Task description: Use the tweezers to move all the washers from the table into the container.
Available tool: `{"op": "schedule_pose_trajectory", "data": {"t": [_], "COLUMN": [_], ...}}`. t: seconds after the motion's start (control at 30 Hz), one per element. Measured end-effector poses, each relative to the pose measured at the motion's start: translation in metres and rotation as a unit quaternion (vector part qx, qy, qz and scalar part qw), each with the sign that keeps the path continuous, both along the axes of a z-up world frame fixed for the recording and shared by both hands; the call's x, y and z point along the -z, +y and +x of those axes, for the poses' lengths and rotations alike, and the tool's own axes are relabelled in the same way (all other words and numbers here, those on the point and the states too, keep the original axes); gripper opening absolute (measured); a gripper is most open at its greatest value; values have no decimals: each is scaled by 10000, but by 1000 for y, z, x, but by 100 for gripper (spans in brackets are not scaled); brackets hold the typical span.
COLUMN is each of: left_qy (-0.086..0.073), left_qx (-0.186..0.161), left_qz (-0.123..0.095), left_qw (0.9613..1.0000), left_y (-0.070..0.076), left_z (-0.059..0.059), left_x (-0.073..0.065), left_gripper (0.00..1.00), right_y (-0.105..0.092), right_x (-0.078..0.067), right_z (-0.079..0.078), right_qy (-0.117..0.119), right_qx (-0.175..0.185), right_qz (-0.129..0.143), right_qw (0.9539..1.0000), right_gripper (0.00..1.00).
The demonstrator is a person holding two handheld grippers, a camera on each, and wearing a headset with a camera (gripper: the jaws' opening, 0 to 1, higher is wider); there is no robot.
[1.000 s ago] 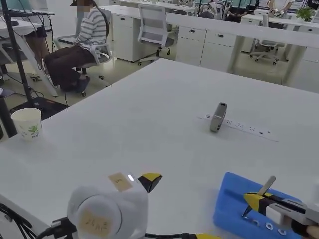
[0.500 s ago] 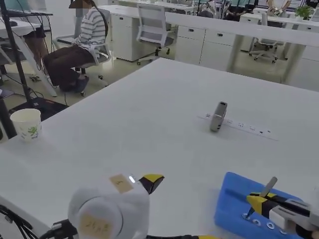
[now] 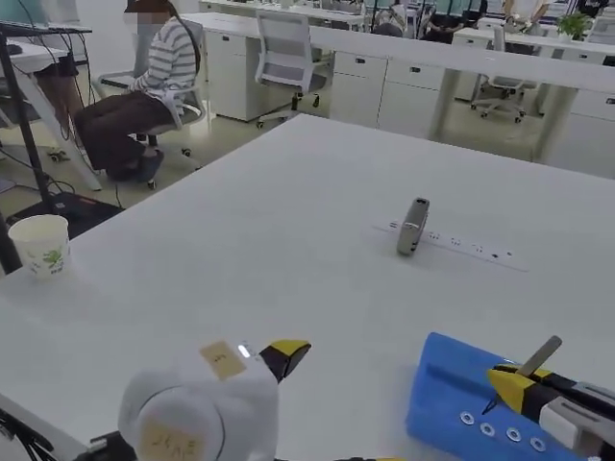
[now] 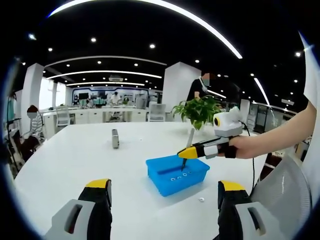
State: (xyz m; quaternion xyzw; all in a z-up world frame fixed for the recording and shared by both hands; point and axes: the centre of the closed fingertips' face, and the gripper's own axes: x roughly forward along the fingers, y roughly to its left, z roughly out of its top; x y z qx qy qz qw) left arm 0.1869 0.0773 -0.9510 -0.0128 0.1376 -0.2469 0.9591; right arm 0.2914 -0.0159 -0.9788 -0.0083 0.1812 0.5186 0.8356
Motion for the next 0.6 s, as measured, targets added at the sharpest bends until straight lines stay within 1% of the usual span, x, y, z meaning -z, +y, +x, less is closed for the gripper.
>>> {"op": "schedule_pose_trajectory", "data": {"t": [0.2,0.3,0.37,0.47,0.5,0.6], "left_qy": [18,17,20,28,26,35], "left_qx": [34,46,53,64,64,65], "left_qz": [33,35,50,60,68,74], "left_qw": [10000,10000,10000,10000,10000,9999], "left_y": [-2,-2,-2,-3,-3,-2], "left_z": [0,0,0,0,0,0], "left_x": [1,1,1,2,2,2], "left_gripper": [89,89,89,89,89,89], "right_y": [-2,-1,-1,0,-1,-2], "right_x": [-8,-12,-11,-8,-5,-1], "right_z": [-16,-24,-28,-37,-41,-47], "right_qy": [9,53,64,105,156,222], "right_qx": [-67,-95,-116,-214,-259,-243], "right_qz": [132,232,252,228,207,231], "right_qw": [9999,9997,9996,9995,9993,9992], "right_gripper": [4,4,4,4,4,4]}}
